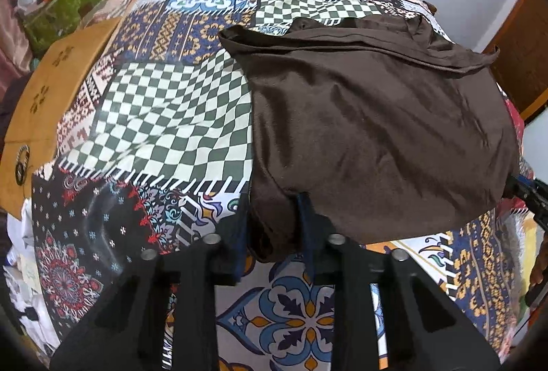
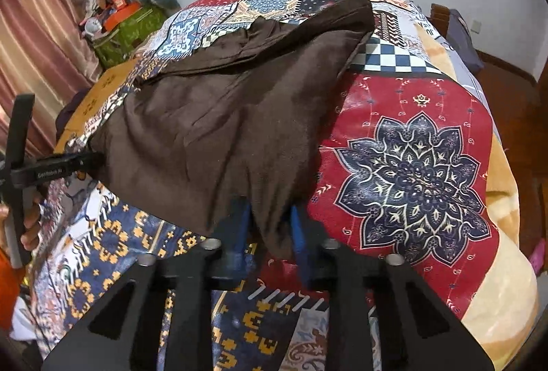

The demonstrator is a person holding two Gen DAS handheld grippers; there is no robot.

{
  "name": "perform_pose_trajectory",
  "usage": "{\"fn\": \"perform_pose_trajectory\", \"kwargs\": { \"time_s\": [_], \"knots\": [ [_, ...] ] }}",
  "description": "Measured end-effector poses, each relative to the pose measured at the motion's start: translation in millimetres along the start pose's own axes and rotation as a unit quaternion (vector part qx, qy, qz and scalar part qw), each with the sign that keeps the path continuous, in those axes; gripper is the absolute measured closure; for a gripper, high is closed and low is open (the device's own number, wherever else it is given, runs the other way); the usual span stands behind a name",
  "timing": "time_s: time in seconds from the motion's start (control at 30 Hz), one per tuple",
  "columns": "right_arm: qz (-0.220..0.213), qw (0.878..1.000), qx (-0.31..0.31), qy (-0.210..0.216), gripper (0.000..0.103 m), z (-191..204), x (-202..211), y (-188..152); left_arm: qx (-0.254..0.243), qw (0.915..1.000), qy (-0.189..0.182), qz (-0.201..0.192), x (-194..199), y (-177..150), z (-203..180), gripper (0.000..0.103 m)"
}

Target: Fold small clothes

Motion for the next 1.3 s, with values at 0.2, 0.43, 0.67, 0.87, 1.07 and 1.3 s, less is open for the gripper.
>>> {"fn": "perform_pose_trajectory", "kwargs": {
  "time_s": [0.2,0.43,0.67,0.87,1.07,1.3],
  "knots": [
    [-0.003,1.0,0.012,0.0,0.092,3,10,-7,-0.013,0.9996,0.009,-0.022,15,-10,-2,0.092],
    [0.004,1.0,0.031,0.003,0.094,7,27,-24,-0.031,0.9991,-0.01,-0.028,45,-35,-3,0.095],
    [0.028,0.998,0.049,0.008,0.094,17,31,-53,-0.049,0.9986,-0.009,-0.02,59,-74,-4,0.095],
    [0.027,0.998,0.058,-0.009,0.09,21,34,-62,-0.059,0.9978,0.016,-0.023,63,-91,-3,0.094],
    [0.0,0.998,0.062,-0.028,0.077,21,52,-48,-0.058,0.997,0.03,-0.041,75,-84,1,0.088],
    [-0.037,0.997,0.058,-0.021,0.068,22,62,-18,-0.06,0.9948,0.036,-0.074,90,-52,-3,0.069]
  ]
}}
Point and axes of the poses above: each gripper's, at about its wrist camera, not at the fingertips, and x roughly against the way its jaws point, z to its left, y to its top, the point moved 5 cm from there along -x, roughly the way its jaws point, and after that the axes turned 11 degrees about z, right-handed, at the moved point
